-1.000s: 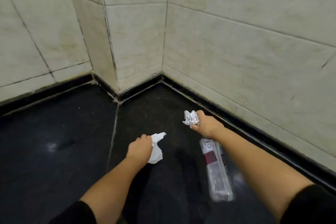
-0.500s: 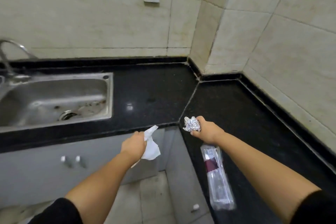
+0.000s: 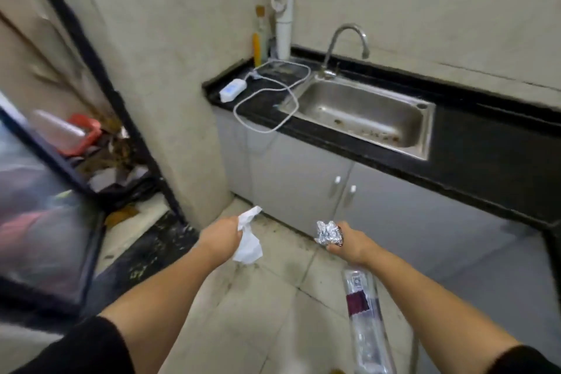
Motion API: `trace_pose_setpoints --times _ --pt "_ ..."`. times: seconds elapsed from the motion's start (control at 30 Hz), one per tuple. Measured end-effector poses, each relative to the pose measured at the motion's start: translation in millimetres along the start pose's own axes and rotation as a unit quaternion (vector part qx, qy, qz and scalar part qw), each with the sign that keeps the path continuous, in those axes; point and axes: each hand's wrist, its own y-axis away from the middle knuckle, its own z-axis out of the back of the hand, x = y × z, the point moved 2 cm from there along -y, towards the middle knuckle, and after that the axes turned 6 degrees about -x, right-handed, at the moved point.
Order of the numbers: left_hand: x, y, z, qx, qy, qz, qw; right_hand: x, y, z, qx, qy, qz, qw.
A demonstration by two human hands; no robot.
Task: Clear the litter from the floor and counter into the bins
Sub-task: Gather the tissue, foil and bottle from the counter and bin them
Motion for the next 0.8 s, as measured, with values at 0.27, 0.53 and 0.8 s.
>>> trace_pose_setpoints --times 0.27,0.53,0.8 --pt "160 161 50 -0.053 0.061 0.267 0.960 187 22 -96 0.092 0.137 0.216 0.962" --pt "252 326 -23 -0.054 0.104 0.445 0.888 278 83 -216 0.168 0.225 0.327 0.902" --pt "374 437 -77 -0.033 0.181 0.532 0.827 355 151 -352 0.224 0.260 0.331 0.879"
